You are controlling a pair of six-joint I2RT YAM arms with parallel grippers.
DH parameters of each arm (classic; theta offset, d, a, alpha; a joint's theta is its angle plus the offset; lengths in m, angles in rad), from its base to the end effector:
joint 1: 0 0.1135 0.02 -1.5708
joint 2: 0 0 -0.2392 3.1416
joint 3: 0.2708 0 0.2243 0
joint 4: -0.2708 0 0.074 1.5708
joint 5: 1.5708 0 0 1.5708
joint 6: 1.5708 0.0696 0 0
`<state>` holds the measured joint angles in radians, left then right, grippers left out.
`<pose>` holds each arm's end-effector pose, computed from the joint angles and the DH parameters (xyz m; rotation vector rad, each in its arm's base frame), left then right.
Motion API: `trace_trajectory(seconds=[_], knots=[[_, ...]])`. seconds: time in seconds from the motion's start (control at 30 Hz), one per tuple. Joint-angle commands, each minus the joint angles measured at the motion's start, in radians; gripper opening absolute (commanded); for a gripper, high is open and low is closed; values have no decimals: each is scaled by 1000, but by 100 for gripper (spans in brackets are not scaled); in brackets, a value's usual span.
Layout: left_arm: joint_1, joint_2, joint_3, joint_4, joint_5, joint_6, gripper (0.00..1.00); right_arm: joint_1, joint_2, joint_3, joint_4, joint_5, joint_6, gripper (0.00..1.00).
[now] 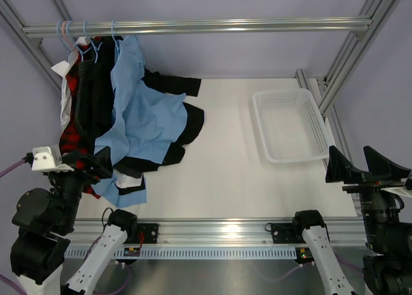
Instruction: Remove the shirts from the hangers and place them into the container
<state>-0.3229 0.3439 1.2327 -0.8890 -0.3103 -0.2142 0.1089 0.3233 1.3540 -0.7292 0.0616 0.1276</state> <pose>0.0302 0.0123 0.3997 -0.1583 1.5658 -0.1780 -0.0096 -0.0054 0.4483 0.0651 1.2699 0.1647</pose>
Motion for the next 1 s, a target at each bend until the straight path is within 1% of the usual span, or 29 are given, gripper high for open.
trace_trajectory(seconds=[0.0, 0.13, 0.3, 0.43, 0.47, 0.6, 0.63, 0.7, 0.73, 0.77, 0.83, 0.87, 0.97], knots=[[-5, -3, -1, 41, 10, 4, 99, 9, -15, -13, 25, 0, -5, 99], [-5, -2, -2, 42, 16, 3, 99, 9, -3, -16, 10, 18, 6, 99], [-5, 10, -18, 59, 36, -11, 99, 11, 31, -33, -30, -23, 18, 99], [-5, 52, -32, 126, 46, -25, 99, 11, 106, -41, -78, -57, 32, 100], [-5, 69, -32, 142, 50, -24, 99, 11, 118, -42, -87, -93, 30, 99], [-5, 190, -10, 228, 59, -4, 99, 11, 200, -50, -147, -146, 44, 99], [-5, 252, 7, 261, 56, -1, 99, 9, 224, -58, -153, -163, 47, 99], [-5, 323, 33, 291, 25, 16, 99, 11, 240, -72, -165, -213, 49, 99], [-5, 360, 65, 311, 11, 25, 99, 9, 246, -91, -167, -223, 52, 99], [-5, 436, 85, 317, -22, 39, 99, 11, 249, -104, -168, -232, 63, 100], [-4, 521, 137, 308, -56, 38, 99, 9, 250, -141, -171, -236, 76, 99], [-2, 602, 196, 300, -81, 36, 99, 11, 252, -151, -177, -243, 82, 99], [24, 731, 298, 285, -110, 36, 99, 11, 253, -177, -190, -264, 75, 99]])
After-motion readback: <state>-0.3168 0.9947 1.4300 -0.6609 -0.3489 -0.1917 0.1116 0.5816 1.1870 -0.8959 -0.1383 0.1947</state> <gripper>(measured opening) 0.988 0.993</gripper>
